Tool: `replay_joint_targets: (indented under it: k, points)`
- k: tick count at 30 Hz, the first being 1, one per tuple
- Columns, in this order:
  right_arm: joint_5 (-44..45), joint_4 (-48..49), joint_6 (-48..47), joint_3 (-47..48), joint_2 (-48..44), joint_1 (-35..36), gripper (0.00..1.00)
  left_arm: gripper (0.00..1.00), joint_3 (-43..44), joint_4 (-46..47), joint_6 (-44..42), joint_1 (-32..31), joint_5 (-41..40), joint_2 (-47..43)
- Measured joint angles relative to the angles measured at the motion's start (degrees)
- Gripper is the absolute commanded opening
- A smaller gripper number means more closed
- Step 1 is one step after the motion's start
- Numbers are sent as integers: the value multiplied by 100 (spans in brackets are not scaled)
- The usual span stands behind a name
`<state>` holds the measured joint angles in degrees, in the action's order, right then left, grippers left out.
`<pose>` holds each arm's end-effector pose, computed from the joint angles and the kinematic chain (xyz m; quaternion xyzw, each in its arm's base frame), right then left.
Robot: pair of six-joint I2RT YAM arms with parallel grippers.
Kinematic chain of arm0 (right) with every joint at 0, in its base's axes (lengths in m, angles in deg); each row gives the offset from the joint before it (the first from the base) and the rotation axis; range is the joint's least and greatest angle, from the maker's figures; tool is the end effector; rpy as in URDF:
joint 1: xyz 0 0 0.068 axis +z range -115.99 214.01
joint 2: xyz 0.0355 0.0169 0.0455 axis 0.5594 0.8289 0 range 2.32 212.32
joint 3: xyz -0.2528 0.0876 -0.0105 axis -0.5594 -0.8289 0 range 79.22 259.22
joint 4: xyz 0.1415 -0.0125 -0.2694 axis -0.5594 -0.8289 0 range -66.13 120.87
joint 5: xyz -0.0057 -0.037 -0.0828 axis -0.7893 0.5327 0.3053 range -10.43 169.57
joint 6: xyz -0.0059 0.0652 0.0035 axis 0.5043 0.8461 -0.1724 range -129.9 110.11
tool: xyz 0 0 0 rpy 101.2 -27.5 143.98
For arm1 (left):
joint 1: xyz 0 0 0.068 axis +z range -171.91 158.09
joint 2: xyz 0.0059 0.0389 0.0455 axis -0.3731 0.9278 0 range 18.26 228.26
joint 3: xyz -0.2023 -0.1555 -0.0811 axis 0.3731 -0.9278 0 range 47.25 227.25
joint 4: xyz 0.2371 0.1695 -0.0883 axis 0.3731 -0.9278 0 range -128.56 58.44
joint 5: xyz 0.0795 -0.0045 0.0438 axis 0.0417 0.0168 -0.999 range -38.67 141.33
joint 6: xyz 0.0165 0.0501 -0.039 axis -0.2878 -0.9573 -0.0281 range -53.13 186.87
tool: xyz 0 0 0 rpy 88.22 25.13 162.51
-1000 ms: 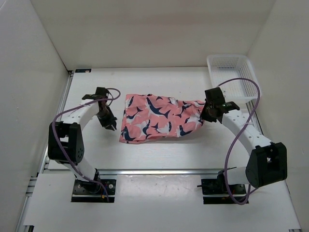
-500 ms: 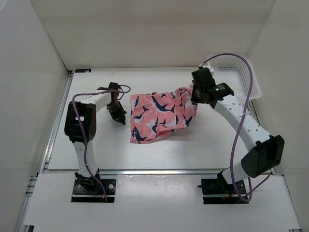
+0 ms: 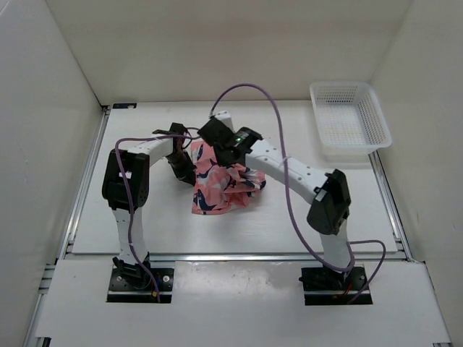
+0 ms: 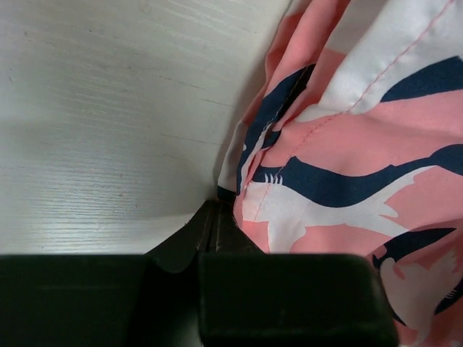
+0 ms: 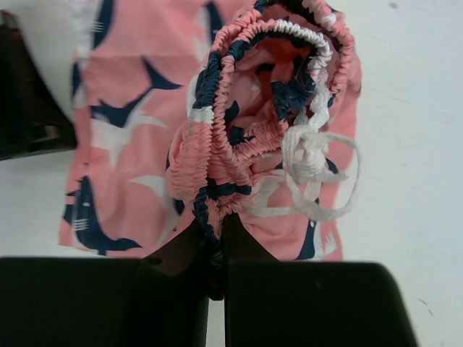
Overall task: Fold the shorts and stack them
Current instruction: Fold the shorts
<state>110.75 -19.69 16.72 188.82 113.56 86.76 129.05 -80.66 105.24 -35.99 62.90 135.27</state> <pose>0.3107 0.3645 0.3130 -0.1212 0.9074 0.0035 0.4024 0.4067 -0.1126 0.1016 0.2041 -0.9725 0.1121 0.0001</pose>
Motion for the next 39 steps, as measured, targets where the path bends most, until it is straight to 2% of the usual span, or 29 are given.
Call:
replay_joint_targets:
  k: [7,13,17,21,24,27,34,39]
  points:
    - [-66,-52,7,800,1130,398,0,10,-24,22,7,79,28,-13]
    - [-151,-83,103,710,1305,376,0,10,-258,20,-15,402,48,-216]
    - [-197,125,245,-461,466,234,0,10,-260,-22,-90,590,-42,-389]
    - [-463,295,387,-2044,-1287,-452,0,10,-236,-168,-236,529,-212,-664]
    - [-695,546,474,-2911,-2577,-1360,0,10,-11,-358,-404,251,-258,-857]
    - [-951,761,573,-3545,-3276,-2076,0,10,326,-468,-592,-219,-179,-973]
    - [-1847,1051,691,-4710,-3279,-2817,0,10,994,-579,-874,-1644,199,-929]
    - [-2277,1237,748,-5036,-3423,-3285,0,10,1364,-579,-817,-2380,393,-299]
